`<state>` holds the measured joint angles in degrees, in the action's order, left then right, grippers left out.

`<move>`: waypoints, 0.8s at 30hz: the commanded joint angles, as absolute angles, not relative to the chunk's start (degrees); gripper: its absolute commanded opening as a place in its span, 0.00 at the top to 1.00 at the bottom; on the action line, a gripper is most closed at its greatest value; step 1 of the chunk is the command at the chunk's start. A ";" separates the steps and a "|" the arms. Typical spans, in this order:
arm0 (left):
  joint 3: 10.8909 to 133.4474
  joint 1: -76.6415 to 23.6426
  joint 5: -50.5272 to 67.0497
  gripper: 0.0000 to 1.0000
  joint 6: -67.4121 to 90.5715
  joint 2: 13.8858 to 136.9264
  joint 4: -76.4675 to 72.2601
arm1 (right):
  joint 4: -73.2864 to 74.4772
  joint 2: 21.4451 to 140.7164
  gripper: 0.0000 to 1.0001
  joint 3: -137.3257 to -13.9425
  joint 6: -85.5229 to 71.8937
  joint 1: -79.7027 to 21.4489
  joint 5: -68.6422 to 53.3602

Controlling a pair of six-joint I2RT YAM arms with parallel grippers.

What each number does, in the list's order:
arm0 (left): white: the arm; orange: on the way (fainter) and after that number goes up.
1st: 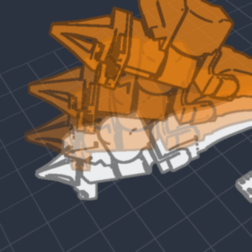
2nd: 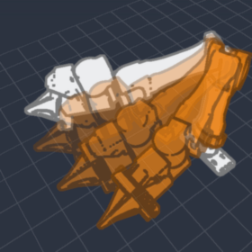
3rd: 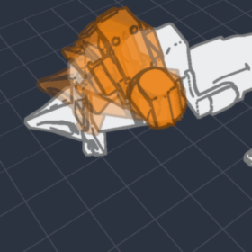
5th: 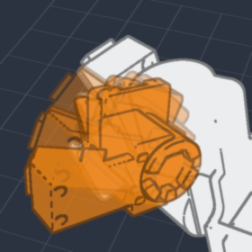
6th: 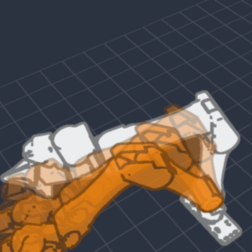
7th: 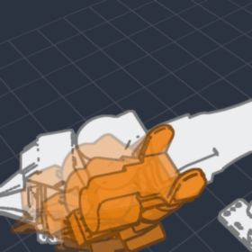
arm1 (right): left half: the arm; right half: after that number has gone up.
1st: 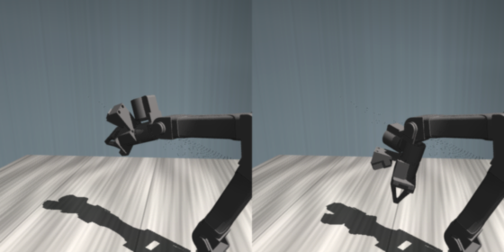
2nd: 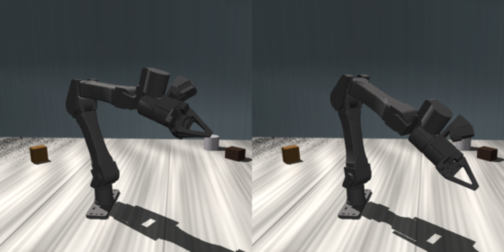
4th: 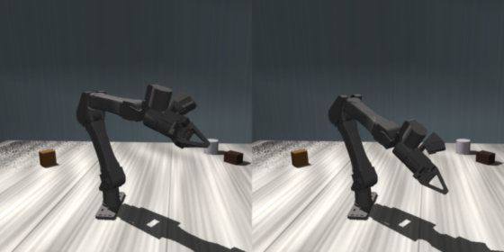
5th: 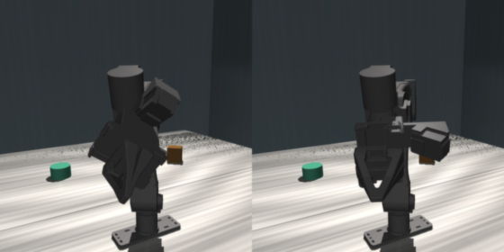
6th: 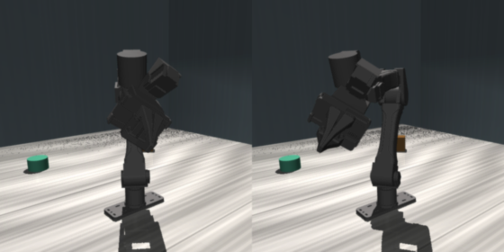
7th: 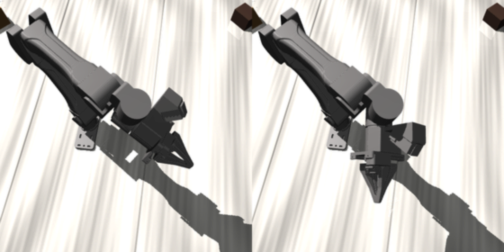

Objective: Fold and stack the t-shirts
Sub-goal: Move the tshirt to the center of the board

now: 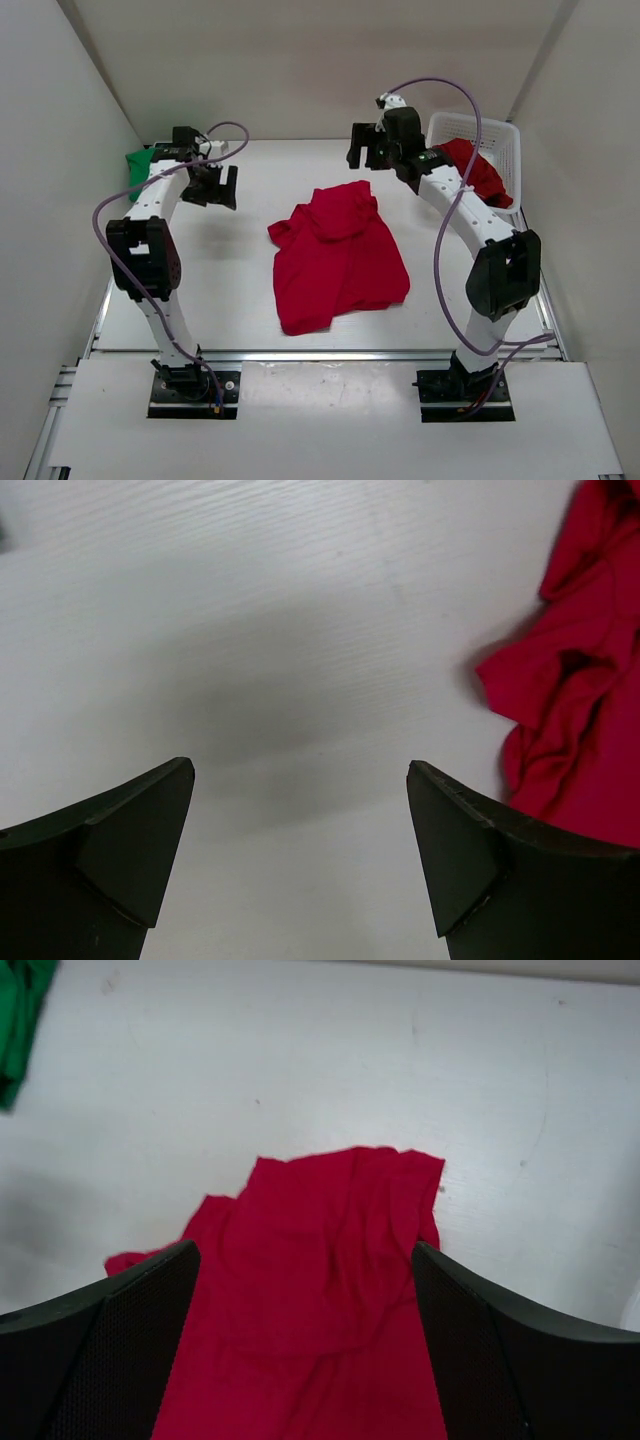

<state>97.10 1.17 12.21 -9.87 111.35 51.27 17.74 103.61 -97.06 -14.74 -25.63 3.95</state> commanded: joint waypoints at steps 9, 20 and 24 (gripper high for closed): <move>88.60 -10.71 16.26 0.01 -12.04 109.94 52.64 | 22.59 99.93 0.20 -84.04 -5.19 -31.46 -4.13; 79.72 -21.52 13.46 0.01 -11.52 113.64 49.84 | 26.36 96.68 0.15 -70.15 -13.35 -25.05 -0.19; 78.05 -21.71 13.53 0.18 -10.11 114.79 48.25 | 29.35 95.89 0.14 -65.84 -14.41 -24.61 1.93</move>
<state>79.96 -22.04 13.45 -10.87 113.51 50.76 26.09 98.61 -68.03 -12.16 -23.94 0.49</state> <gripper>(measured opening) 0.862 0.854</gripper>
